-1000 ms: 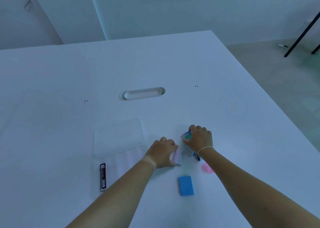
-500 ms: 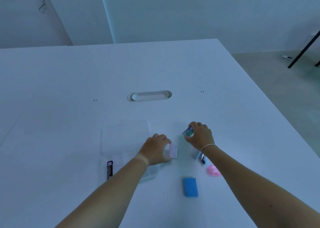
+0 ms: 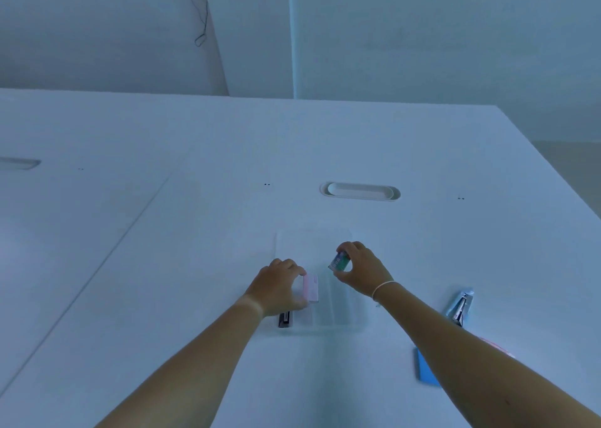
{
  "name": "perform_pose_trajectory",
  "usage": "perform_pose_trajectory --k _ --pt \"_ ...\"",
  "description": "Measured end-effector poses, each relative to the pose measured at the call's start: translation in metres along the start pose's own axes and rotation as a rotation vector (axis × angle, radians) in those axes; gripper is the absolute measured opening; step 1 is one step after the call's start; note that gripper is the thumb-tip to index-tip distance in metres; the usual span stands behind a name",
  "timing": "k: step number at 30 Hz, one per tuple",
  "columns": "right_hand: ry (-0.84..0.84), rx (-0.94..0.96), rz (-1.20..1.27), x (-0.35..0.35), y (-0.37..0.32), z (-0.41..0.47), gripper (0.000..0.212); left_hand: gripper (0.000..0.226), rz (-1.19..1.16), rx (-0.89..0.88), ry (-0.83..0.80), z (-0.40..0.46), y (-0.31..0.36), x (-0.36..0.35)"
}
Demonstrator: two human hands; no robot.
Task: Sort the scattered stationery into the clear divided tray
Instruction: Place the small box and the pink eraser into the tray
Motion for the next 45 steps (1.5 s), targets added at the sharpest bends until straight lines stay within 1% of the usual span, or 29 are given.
perform_pose_trajectory --k 6,13,17,20,24,29,38,45 --pt "-0.022 0.034 0.009 -0.012 -0.013 0.001 0.040 0.056 -0.006 0.018 -0.026 -0.011 -0.013 -0.005" --pt "-0.051 0.058 -0.007 -0.015 -0.014 -0.001 0.040 0.058 0.015 -0.015 -0.052 -0.017 -0.018 -0.014" --pt "-0.063 0.064 -0.014 -0.017 -0.015 -0.002 0.041 0.066 0.035 -0.023 -0.079 -0.018 -0.021 -0.014" --pt "-0.075 0.078 -0.009 -0.018 -0.019 -0.002 0.041 0.077 0.043 -0.025 -0.080 -0.018 -0.022 -0.012" --pt "-0.118 0.156 -0.035 -0.023 -0.025 -0.005 0.040 0.095 0.036 0.008 -0.073 -0.019 -0.026 -0.009" --pt "-0.184 0.256 -0.079 -0.033 -0.035 -0.009 0.040 0.108 0.034 0.037 -0.127 -0.022 -0.035 -0.010" --pt "-0.201 0.404 -0.187 -0.048 -0.044 -0.009 0.040 0.117 0.035 0.018 -0.125 -0.019 -0.042 -0.014" --pt "-0.199 0.408 -0.233 -0.054 -0.041 -0.011 0.043 0.118 0.034 0.022 -0.131 -0.019 -0.043 -0.015"
Point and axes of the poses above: each hand's wrist, its own z-axis towards the middle knuckle, its own x-axis out of the back of the hand, y = z × x, the point moved 1 cm from there along z, towards the middle knuckle, and after that the axes turned 15 degrees about y, right-handed, at the moved point
